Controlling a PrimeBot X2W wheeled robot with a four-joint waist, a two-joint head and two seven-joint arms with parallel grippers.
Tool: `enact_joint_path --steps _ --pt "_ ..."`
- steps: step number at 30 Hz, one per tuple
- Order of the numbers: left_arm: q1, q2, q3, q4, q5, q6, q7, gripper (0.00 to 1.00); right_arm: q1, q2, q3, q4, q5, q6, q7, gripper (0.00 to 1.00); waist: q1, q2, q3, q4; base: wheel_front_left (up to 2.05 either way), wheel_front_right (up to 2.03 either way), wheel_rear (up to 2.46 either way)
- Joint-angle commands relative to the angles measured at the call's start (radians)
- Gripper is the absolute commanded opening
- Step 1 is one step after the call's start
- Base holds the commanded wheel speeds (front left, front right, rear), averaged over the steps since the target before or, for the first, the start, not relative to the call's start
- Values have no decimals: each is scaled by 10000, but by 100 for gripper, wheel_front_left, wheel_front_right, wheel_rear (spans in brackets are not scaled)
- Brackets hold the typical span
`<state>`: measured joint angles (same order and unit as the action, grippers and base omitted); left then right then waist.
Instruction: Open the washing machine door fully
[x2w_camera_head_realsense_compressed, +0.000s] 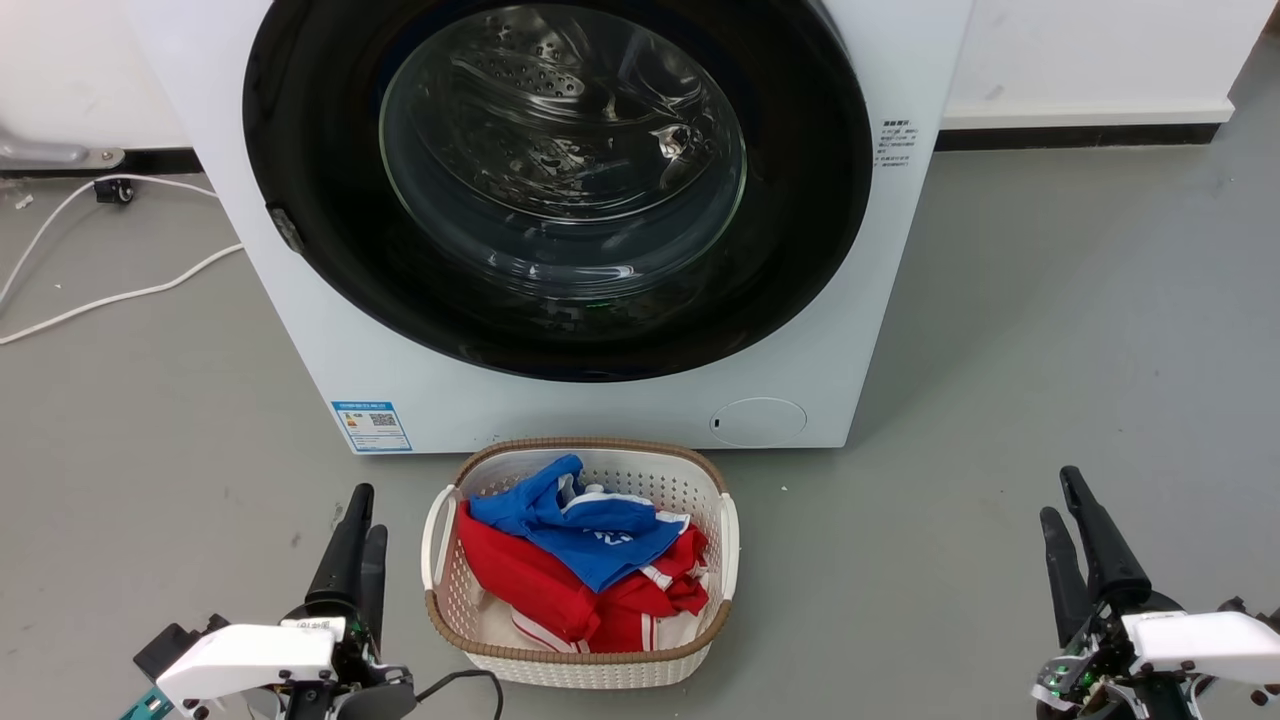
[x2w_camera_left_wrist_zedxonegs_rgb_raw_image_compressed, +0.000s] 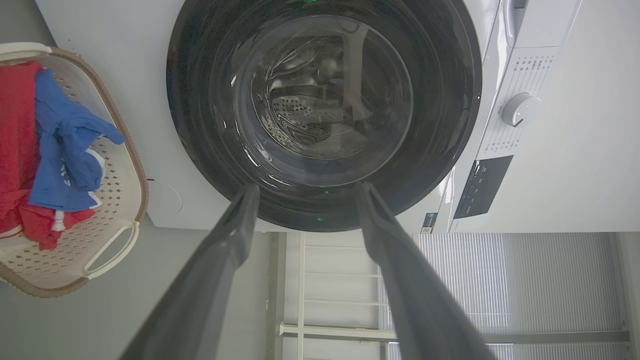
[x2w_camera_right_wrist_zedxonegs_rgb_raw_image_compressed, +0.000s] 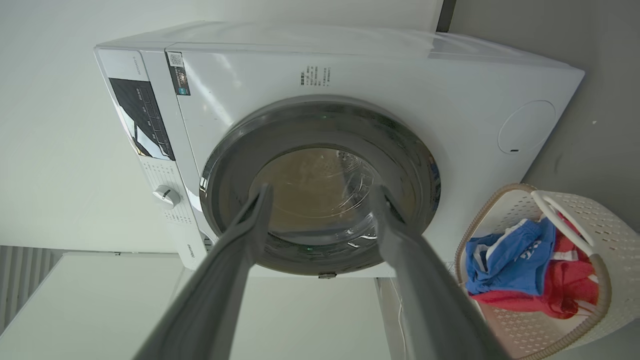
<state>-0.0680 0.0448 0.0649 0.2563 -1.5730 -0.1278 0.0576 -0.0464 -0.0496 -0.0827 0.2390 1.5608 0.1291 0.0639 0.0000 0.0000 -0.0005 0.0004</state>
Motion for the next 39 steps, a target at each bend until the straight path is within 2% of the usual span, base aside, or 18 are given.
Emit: enact_joint_path --steps 1,5,17,29,39 --pt "-131 30 -66 -258 161 -7 -108 100 -95 -102 80 -274 -237 15 -118 100 0 0 -8 3 0 0 0" --pt "-113 32 -146 -452 667 -9 -288 100 -35 -188 194 -408 -858 15 -313 100 0 0 -33 15 0 0 0" --pt "-4 39 -438 -950 3201 -14 -785 100 42 -214 321 -773 -3695 17 -805 100 0 0 -103 35 0 0 0" --pt "-24 240 -890 -865 6790 88 -1259 100 163 -217 264 -1053 -6941 18 -751 100 0 0 -202 19 0 0 0" --pt "-108 483 -1245 -903 8789 330 -1584 100 224 -405 456 -1355 -8749 20 -627 100 0 0 -256 -6 0 0 0"
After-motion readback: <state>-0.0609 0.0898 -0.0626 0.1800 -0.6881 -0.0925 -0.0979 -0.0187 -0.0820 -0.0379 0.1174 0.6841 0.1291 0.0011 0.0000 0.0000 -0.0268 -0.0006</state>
